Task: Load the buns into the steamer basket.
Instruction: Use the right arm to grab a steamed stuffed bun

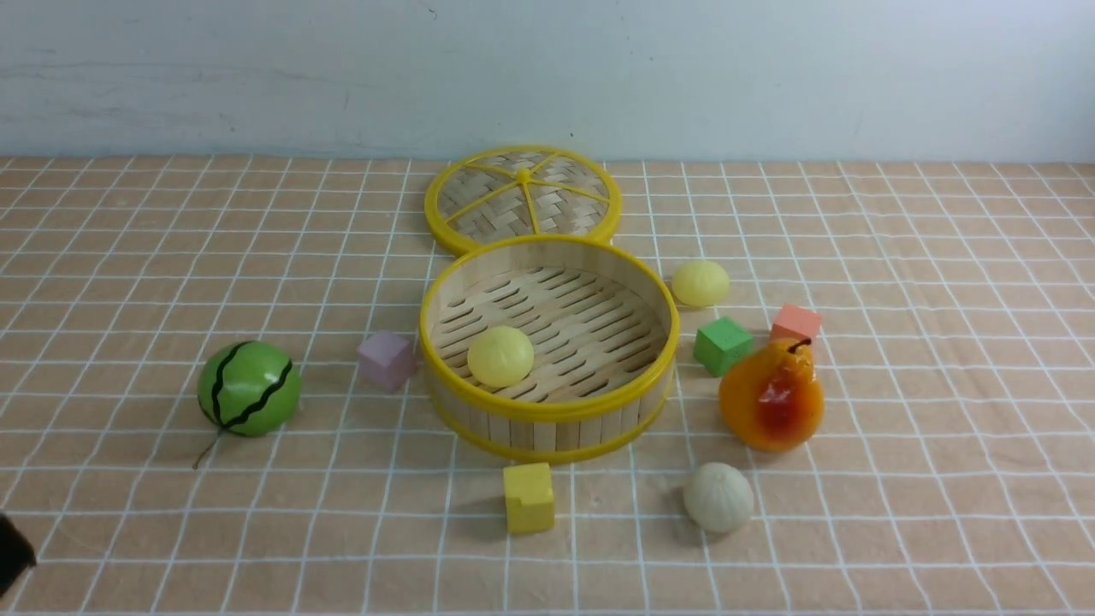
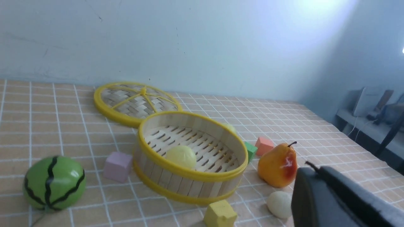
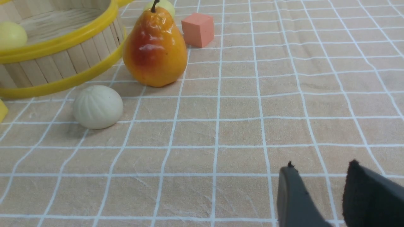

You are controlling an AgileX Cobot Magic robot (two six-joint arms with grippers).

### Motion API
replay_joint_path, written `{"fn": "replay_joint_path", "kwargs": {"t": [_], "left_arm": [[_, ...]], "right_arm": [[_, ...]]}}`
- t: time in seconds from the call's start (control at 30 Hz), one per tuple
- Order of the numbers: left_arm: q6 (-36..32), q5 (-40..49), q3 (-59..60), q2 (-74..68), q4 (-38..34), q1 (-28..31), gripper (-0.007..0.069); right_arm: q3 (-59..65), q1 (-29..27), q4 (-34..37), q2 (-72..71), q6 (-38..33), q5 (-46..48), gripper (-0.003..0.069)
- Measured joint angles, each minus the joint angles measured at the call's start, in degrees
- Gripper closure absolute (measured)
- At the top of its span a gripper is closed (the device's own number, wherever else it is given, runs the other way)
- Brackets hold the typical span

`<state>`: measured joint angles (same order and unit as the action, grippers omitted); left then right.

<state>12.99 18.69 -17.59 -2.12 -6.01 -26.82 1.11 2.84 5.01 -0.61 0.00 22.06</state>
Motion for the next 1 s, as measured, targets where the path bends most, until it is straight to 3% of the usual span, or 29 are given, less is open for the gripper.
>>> {"fn": "replay_joint_path", "kwargs": {"t": [0.13,0.5,0.63,0.7,0.87,0.93,1.0], "left_arm": [[2.74,-0.65,5.96,2.71,-0.05,0.00,0.0638],[3.43,-0.99,6.72,-3.62,-0.05,0.00,0.0638],[3.43,-0.99,6.72,-6.45,-0.05,0.00,0.0638],[3.43,-0.99,6.72,-7.69,-0.05,0.00,0.0638],[3.43,-0.99,6.72,-8.28,-0.05,0.00,0.0638],[3.43,-0.99,6.72,-8.28,-0.05,0.00,0.0638],[3.43,-0.99,6.72,-8.28,-0.05,0.00,0.0638]], "right_arm": [[0.00,0.00,0.00,0.00,0.00,0.00,0.0419],[0.00,0.00,0.53,0.00,0.00,-0.23,0.0419],[0.40,0.00,8.61,0.00,3.57,-3.30,0.0419],[0.46,0.00,17.98,0.00,7.22,-7.78,0.0419],[0.27,0.07,31.97,0.00,9.90,-15.55,0.0421],[-0.77,0.19,33.19,0.10,9.84,-14.90,0.0431],[-6.36,1.24,33.55,3.69,6.65,-8.24,0.0475]]}}
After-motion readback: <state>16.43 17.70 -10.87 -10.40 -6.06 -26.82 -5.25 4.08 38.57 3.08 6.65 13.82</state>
